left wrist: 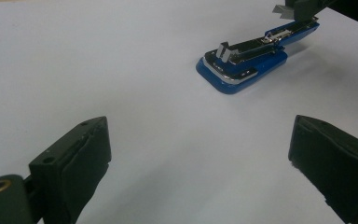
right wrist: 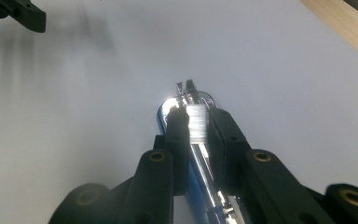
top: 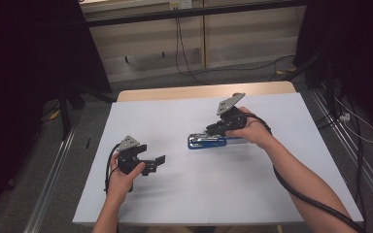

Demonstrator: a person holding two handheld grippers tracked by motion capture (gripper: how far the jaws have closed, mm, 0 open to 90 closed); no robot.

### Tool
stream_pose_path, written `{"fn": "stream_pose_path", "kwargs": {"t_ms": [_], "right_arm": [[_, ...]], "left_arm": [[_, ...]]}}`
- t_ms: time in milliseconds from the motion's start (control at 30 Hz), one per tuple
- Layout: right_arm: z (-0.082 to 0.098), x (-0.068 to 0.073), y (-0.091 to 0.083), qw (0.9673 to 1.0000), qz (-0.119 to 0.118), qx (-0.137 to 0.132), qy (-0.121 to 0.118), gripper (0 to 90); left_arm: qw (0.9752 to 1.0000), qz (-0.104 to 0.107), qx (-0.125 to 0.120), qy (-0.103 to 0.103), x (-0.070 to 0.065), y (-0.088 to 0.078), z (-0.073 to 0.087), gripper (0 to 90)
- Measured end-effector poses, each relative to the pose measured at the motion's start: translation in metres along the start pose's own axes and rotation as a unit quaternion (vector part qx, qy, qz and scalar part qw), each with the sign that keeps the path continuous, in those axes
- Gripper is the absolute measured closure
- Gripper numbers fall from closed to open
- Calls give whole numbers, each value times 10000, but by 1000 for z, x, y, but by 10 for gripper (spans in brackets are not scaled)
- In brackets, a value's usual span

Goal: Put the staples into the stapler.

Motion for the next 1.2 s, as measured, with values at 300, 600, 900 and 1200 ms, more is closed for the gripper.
{"fn": "stream_pose_path", "kwargs": {"t_ms": [300, 600, 900, 1200], "right_arm": [[-3, -2, 6, 9999, -53, 8, -112, 796], [-5, -6, 9, 9999, -113, 13, -107, 796], [-3, -9, 13, 9998, -154, -30, -94, 796], [-5, -11, 16, 9997, -218, -13, -112, 796]], "left_arm": [[10000, 9, 20, -40, 0, 0, 2, 58], [10000, 11, 37, -21, 0, -1, 2, 59], [10000, 1, 44, -60, 2, -3, 3, 59], [10000, 1, 12, -84, 3, -3, 3, 59]]}}
Point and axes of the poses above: each handheld gripper's, and its own axes: y roughly forward along the jaws, z roughly out of its underside, x roughly to its left, the point moved 8 cm from there along y, roughly forward along the jaws, and after that the axes turned 3 degrees about x, right-handed, at the moved point
